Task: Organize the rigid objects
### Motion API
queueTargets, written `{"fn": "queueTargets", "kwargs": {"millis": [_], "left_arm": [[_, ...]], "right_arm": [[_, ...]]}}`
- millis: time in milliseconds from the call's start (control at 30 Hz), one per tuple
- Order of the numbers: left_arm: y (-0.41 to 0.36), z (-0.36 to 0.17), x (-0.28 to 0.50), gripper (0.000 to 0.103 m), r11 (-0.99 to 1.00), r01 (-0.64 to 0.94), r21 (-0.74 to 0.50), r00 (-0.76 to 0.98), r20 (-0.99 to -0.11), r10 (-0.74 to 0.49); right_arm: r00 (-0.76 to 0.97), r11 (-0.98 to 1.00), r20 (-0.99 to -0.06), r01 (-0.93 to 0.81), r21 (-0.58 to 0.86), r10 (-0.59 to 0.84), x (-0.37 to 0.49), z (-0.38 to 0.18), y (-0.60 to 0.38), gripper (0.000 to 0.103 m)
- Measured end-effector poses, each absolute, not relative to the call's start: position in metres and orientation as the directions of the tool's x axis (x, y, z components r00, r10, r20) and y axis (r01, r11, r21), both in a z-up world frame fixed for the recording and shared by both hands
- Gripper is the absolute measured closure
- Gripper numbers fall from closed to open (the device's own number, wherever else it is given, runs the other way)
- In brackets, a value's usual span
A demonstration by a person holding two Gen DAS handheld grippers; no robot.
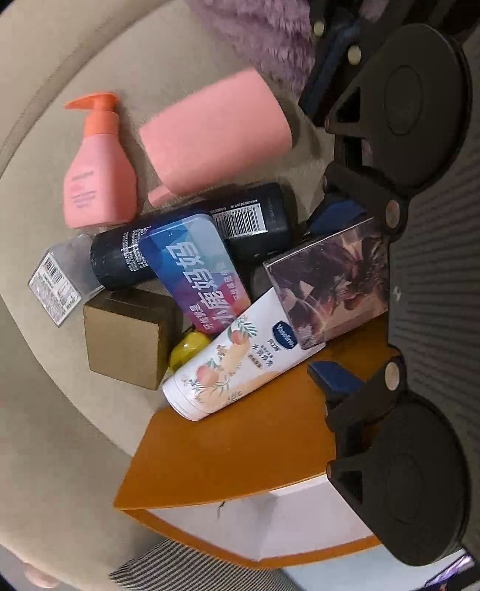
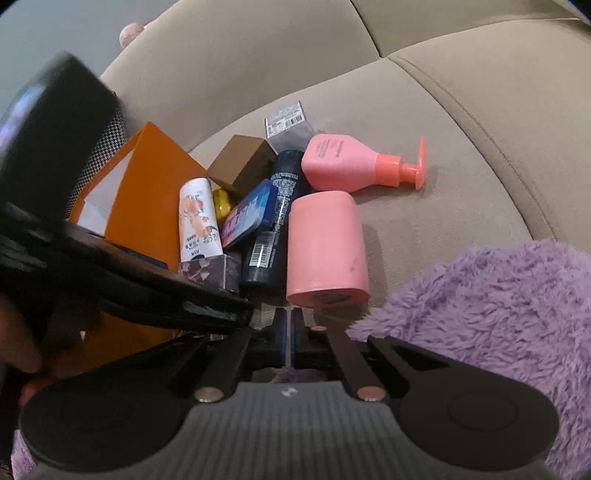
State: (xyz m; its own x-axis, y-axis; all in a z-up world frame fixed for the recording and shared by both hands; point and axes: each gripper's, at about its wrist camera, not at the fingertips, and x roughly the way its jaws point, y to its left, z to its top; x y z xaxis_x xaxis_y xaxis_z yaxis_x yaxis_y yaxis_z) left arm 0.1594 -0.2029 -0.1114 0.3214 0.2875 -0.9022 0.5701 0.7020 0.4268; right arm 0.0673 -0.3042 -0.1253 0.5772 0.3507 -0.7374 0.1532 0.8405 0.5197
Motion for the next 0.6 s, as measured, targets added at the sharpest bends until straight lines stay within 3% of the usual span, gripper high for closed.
{"fn": "queueTargets", "kwargs": {"millis": [67,100,200,333,600], "left_arm": [[-0.206,-0.115,0.156,0.014,0.675,0.574,0.464,0.348,-0.884,0.312],[-0.207,-0.117,0.155,0.022,0.663,0.584,0.469,0.355,-0.882,0.311],[-0.205,-0.116,0.157,0.027,0.684,0.587,0.433,0.33,-0.9,0.286],[-0.197,-0.102,0.16,0.065,0.701,0.606,0.377,0.306,-0.923,0.232],[-0.188,-0.094,0.167,0.088,0.726,0.628,0.28,0.243,-0.957,0.159]], "right_arm": [[0.58,0.842,-0.735,0.15,0.519,0.35,0.067,-0.125,-0.304,0.103],[0.582,0.844,-0.735,0.147,0.516,0.348,0.067,-0.126,-0.304,0.103],[0.587,0.851,-0.735,0.142,0.506,0.339,0.066,-0.126,-0.303,0.103],[0.597,0.84,-0.715,0.122,0.529,0.363,0.066,-0.126,-0.304,0.103],[0.592,0.783,-0.648,0.043,0.62,0.48,0.069,-0.126,-0.301,0.097]]}}
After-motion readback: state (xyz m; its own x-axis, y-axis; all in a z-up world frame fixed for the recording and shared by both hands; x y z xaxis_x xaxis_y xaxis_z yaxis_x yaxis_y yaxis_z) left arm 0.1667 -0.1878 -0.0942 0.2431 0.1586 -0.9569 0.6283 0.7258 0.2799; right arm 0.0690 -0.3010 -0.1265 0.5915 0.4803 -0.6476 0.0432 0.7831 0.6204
